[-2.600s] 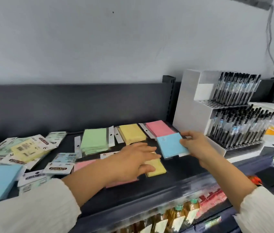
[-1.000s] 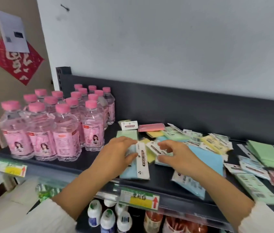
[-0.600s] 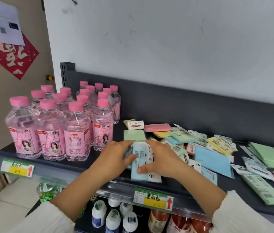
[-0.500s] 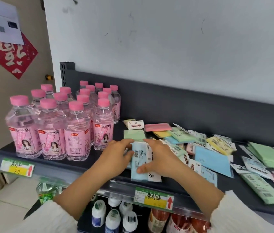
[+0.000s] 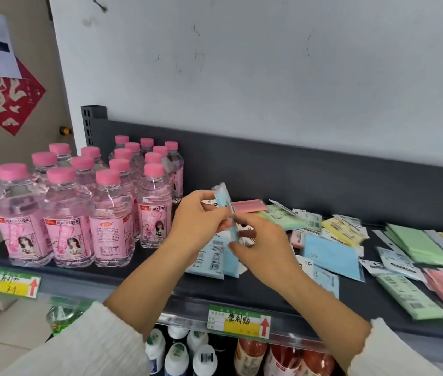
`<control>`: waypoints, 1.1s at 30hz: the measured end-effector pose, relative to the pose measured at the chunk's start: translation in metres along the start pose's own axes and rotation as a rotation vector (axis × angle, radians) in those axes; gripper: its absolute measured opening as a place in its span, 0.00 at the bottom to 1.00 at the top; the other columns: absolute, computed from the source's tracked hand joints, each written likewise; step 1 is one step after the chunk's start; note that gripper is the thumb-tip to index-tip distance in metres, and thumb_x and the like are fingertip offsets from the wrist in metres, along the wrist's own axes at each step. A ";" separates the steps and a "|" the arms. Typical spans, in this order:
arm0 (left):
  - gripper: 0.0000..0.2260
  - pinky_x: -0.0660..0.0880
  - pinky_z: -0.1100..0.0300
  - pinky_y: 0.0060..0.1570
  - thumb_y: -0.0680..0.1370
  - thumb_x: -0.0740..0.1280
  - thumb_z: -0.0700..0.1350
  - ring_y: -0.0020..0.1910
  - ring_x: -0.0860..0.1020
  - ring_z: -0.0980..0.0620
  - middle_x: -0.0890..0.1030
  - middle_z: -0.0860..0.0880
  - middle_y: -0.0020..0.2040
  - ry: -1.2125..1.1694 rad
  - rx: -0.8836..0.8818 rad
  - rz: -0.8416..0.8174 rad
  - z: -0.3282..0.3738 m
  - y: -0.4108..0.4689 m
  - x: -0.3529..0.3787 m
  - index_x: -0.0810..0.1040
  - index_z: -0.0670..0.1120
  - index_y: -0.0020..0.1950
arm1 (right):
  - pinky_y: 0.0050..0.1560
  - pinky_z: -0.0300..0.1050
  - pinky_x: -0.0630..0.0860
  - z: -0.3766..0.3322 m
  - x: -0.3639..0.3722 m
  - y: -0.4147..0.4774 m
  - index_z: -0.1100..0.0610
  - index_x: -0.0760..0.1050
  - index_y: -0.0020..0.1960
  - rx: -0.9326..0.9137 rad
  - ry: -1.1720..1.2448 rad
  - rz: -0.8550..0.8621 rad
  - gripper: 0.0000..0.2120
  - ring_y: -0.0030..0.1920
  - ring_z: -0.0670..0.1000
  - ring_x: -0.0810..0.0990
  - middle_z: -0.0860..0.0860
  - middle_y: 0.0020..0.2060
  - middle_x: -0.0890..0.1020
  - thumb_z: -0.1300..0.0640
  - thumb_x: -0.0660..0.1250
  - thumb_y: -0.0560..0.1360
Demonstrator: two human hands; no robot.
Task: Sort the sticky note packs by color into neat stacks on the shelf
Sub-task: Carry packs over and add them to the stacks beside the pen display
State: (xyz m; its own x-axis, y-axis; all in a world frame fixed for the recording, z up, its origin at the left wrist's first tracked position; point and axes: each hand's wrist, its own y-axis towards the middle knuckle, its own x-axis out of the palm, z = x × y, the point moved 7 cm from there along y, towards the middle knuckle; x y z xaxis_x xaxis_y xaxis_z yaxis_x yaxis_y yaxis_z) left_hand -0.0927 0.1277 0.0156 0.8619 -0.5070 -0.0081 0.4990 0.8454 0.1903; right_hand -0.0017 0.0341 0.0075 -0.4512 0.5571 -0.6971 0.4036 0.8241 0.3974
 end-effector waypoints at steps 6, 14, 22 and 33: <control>0.20 0.73 0.62 0.49 0.75 0.70 0.47 0.51 0.77 0.53 0.77 0.49 0.54 0.284 0.073 -0.070 -0.007 0.005 0.011 0.71 0.48 0.66 | 0.45 0.48 0.82 0.035 -0.023 0.007 0.53 0.80 0.52 0.218 0.418 0.164 0.16 0.47 0.47 0.83 0.48 0.48 0.84 0.70 0.64 0.73; 0.08 0.80 0.61 0.44 0.79 0.65 0.40 0.47 0.82 0.51 0.83 0.46 0.49 0.095 -0.079 -0.165 -0.028 0.007 0.029 0.78 0.45 0.56 | 0.38 0.40 0.82 0.064 -0.028 0.007 0.62 0.77 0.54 0.459 0.929 0.034 0.12 0.47 0.55 0.84 0.57 0.49 0.83 0.72 0.64 0.74; 0.10 0.72 0.71 0.46 0.78 0.66 0.45 0.48 0.79 0.61 0.82 0.54 0.51 0.494 0.143 -0.274 -0.008 0.010 0.047 0.76 0.57 0.57 | 0.36 0.38 0.81 0.092 -0.070 0.018 0.62 0.76 0.52 0.474 0.888 0.163 0.07 0.44 0.52 0.84 0.55 0.46 0.83 0.69 0.66 0.74; 0.21 0.70 0.51 0.63 0.77 0.65 0.54 0.65 0.72 0.49 0.74 0.50 0.67 1.059 0.395 -0.606 -0.021 0.010 0.194 0.71 0.51 0.69 | 0.36 0.38 0.81 0.152 -0.163 -0.013 0.59 0.76 0.48 0.481 0.795 0.452 0.06 0.42 0.51 0.83 0.54 0.45 0.83 0.68 0.65 0.75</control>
State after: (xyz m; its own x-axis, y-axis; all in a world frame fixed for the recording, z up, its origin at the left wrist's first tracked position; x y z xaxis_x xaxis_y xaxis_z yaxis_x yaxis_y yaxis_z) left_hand 0.0818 0.0412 -0.0047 0.2487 -0.2568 -0.9339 0.9312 0.3286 0.1576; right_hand 0.1872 -0.0828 0.0254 -0.5036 0.8552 0.1230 0.8628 0.4906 0.1220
